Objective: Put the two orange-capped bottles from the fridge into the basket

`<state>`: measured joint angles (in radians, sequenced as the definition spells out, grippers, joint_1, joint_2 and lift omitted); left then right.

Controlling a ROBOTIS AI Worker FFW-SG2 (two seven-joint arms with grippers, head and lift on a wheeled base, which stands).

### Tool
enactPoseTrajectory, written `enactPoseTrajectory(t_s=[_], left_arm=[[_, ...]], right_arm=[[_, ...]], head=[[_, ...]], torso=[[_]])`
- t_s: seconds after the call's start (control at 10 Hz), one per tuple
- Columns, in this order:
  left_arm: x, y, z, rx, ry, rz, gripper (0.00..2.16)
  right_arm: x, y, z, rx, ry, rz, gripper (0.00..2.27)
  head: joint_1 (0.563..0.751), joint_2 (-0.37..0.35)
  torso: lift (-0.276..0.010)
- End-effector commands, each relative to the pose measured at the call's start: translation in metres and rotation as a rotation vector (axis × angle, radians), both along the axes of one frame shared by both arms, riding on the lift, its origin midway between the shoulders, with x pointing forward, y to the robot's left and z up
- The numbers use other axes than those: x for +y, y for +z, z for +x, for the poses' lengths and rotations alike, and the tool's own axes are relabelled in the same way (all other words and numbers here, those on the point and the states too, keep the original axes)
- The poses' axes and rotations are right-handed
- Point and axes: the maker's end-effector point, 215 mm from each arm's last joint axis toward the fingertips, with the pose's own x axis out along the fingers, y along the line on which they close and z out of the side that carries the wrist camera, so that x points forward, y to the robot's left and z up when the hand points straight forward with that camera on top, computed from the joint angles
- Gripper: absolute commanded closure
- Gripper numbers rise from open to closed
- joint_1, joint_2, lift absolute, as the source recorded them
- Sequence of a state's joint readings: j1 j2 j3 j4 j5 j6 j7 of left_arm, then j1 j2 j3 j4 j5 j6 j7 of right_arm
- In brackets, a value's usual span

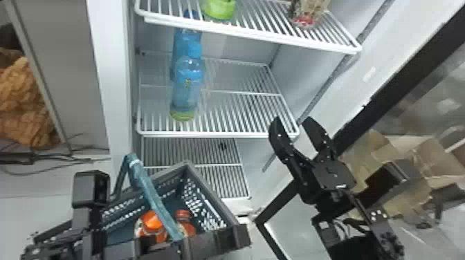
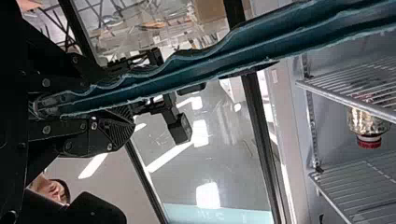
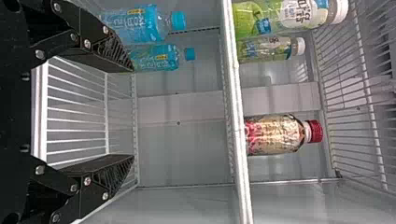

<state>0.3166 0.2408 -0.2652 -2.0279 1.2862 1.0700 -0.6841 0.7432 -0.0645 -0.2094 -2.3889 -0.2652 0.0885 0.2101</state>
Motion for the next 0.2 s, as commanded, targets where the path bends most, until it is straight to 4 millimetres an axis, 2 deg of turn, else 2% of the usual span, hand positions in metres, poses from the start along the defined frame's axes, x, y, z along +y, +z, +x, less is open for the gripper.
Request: enactPoseTrajectory(t_s=[0.0, 0.1], left_arm=[[0.0000, 0.0007, 0.0006, -0.003, 0.000, 0.000, 1.15], [-0.0006, 0.0005, -0.0004, -0.004, -0.005, 0.002, 1.15]], right_arm=[[0.0015, -0.0018, 0.0006, 0.002, 0.003, 0.002, 0.44], [0.0017, -0.0031, 0.0011, 0.002, 0.003, 0.012, 0.44]], head=[[0.695, -0.350], [0.695, -0.350]], torso=[[-0.235], [-0.235]])
